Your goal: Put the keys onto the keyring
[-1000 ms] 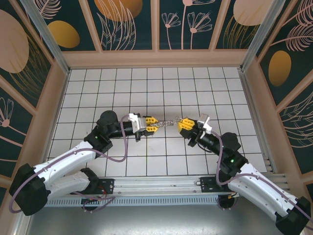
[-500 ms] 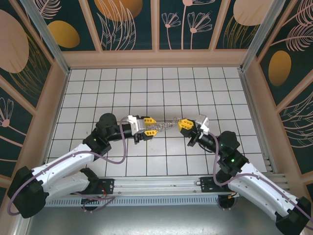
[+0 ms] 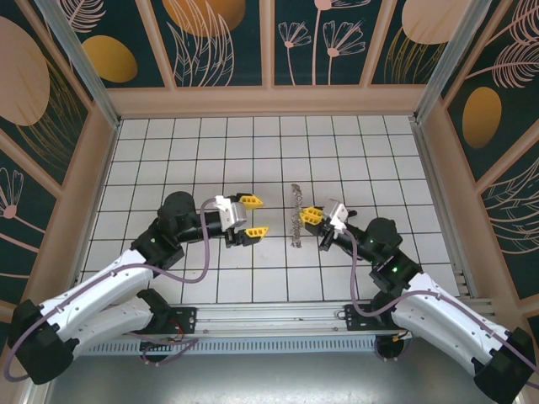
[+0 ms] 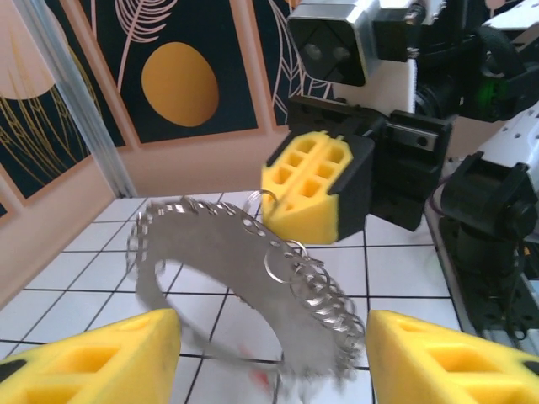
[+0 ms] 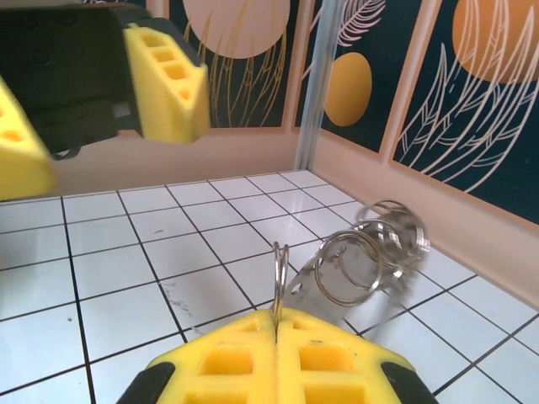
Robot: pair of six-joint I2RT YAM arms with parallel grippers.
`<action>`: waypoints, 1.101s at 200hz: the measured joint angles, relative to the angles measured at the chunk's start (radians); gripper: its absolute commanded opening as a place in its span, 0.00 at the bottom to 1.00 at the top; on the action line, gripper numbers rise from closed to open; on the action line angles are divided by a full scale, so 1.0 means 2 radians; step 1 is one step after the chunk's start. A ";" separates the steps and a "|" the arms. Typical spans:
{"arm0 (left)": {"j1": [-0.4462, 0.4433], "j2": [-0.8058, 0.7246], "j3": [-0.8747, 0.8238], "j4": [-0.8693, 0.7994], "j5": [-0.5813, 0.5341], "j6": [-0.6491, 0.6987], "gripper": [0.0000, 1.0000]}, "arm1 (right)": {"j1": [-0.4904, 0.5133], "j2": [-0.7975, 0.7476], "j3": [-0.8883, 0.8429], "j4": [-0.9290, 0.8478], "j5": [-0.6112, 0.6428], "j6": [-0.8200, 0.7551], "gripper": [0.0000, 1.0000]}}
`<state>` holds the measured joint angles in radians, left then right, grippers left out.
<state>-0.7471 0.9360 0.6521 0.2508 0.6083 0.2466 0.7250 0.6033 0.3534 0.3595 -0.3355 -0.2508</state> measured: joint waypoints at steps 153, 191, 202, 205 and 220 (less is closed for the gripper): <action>-0.004 0.110 0.060 -0.017 0.072 0.054 0.27 | -0.002 0.039 -0.004 0.040 -0.083 -0.013 0.00; -0.005 0.124 0.081 -0.038 0.077 0.076 0.28 | -0.002 0.051 -0.004 0.043 -0.094 -0.016 0.00; -0.006 0.127 0.087 -0.043 0.080 0.080 0.27 | -0.002 0.052 -0.004 0.044 -0.095 -0.016 0.00; -0.006 0.127 0.088 -0.044 0.082 0.081 0.27 | -0.002 0.052 -0.004 0.044 -0.095 -0.016 0.00; -0.006 0.129 0.091 -0.050 0.088 0.086 0.27 | -0.002 0.054 -0.004 0.044 -0.095 -0.016 0.00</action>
<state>-0.7601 1.1931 0.8337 0.1516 0.7849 0.4191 0.7204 0.7109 0.3458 0.4469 -0.5259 -0.2829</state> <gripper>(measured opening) 0.273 0.051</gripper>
